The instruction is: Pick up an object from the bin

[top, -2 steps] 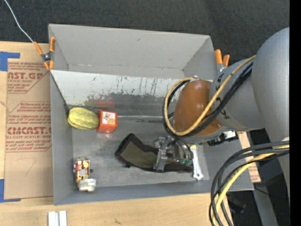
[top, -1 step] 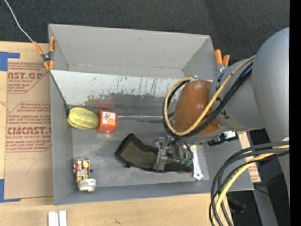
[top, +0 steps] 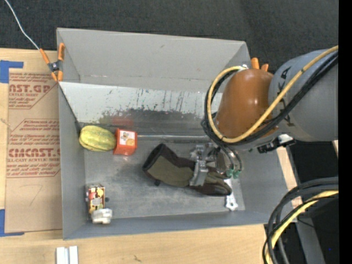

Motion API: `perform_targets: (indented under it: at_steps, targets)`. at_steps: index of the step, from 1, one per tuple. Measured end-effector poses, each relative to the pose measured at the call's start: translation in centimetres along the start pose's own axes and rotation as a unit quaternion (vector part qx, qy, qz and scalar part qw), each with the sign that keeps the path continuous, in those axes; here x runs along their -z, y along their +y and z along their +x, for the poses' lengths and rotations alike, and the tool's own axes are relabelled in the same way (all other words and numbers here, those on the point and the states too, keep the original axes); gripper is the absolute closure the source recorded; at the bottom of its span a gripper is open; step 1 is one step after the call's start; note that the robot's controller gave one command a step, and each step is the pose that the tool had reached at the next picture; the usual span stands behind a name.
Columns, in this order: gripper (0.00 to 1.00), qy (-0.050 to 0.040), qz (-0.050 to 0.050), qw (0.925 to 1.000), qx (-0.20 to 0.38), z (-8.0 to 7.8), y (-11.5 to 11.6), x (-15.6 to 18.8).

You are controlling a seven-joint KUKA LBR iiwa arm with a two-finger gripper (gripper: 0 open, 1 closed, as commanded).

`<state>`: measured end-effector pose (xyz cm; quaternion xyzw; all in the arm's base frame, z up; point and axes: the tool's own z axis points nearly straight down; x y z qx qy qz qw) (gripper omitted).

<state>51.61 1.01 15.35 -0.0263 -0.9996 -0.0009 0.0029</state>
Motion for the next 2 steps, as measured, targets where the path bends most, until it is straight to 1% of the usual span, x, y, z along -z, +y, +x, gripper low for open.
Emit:
perform_targets:
  at_steps: [1,2]
  targets:
    - [1.0,0.0012,0.0,1.0,-0.002,0.2,0.1,-1.3]
    - [1.0,0.0019,0.0,0.9998,0.018,0.7,-0.1,7.4]
